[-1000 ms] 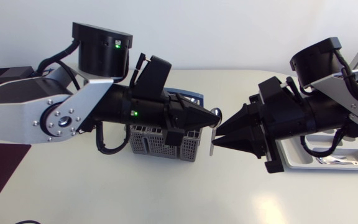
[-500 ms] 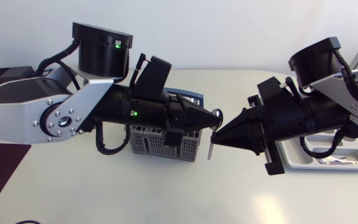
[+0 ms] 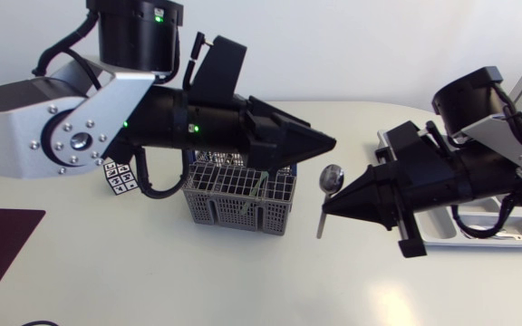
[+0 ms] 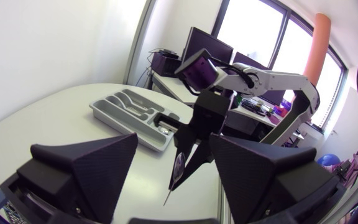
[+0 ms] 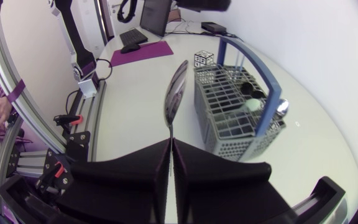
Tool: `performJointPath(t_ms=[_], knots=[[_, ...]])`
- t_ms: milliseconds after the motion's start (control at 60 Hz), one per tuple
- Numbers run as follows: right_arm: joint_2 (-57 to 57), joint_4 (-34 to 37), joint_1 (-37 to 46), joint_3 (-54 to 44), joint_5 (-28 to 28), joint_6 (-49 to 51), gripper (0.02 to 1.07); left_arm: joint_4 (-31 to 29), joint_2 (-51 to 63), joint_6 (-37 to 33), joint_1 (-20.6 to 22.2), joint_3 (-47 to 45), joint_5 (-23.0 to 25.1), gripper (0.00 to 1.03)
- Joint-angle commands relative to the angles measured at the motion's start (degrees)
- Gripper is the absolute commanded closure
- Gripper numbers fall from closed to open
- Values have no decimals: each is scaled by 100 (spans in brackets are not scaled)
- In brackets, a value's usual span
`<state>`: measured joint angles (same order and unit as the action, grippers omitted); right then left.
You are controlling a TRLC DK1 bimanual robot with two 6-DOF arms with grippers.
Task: Transfer all utensils from the basket to the drawer tray.
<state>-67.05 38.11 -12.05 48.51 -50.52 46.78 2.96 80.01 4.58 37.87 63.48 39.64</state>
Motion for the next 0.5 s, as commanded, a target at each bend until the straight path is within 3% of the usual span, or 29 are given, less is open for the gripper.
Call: performJointPath(t_ms=[0, 183, 483], knots=[[78, 267, 529, -219, 78, 604, 101, -85, -55, 113, -210, 120, -149, 13], [-37, 680, 2049, -334, 412, 2001, 101, -516, -108, -265, -561, 33, -633, 13], [-617, 672, 4686, -254, 930, 4330, 101, -1228, -152, -985, -570, -178, -1239, 13]])
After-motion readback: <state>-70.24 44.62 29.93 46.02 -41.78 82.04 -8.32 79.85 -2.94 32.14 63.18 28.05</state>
